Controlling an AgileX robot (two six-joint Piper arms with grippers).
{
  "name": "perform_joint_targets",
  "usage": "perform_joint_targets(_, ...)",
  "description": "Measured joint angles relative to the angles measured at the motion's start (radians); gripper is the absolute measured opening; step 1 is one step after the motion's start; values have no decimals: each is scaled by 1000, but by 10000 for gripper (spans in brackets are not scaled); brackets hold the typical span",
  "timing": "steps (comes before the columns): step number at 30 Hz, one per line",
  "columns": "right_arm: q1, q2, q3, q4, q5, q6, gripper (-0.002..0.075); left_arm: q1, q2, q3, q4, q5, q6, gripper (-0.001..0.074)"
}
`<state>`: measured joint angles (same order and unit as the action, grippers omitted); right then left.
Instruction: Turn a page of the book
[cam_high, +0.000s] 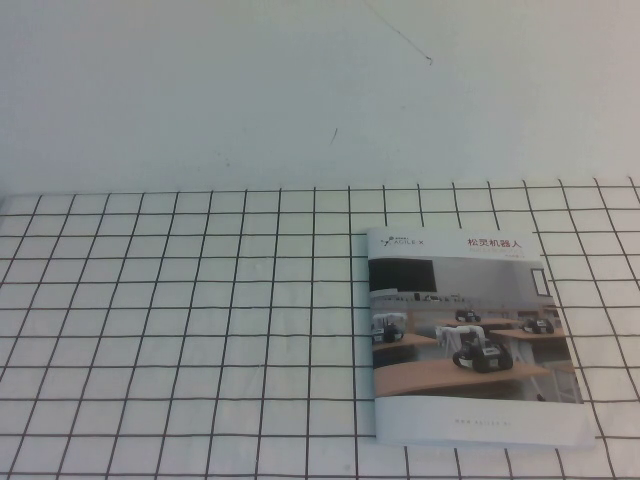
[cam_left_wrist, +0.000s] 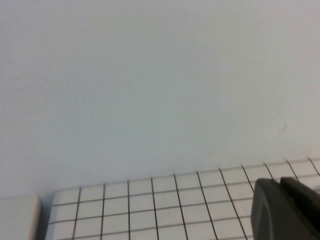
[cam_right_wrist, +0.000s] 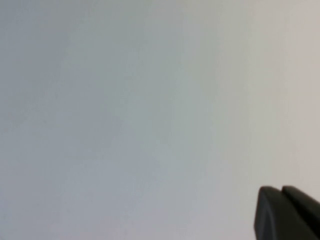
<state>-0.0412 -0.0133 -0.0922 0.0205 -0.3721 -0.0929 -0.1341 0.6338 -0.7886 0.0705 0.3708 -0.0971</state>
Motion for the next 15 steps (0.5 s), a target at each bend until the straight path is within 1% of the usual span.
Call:
perform_joint_targets(3, 0, 29, -167, 0, 126, -63, -2, -32, 54, 0, -10, 13, 8, -2)
perform_joint_targets(6, 0, 120, -347, 0, 289, -99, -2, -46, 88, 0, -21, 13, 8, -2)
perform_joint_targets(11, 0, 366, -628, 0, 672, -128, -2, -46, 99, 0, -51, -19, 8, -2)
perform_joint_targets(15, 0, 557, -746, -5, 952, -176, -2, -46, 98, 0, -104, -35, 8, -2)
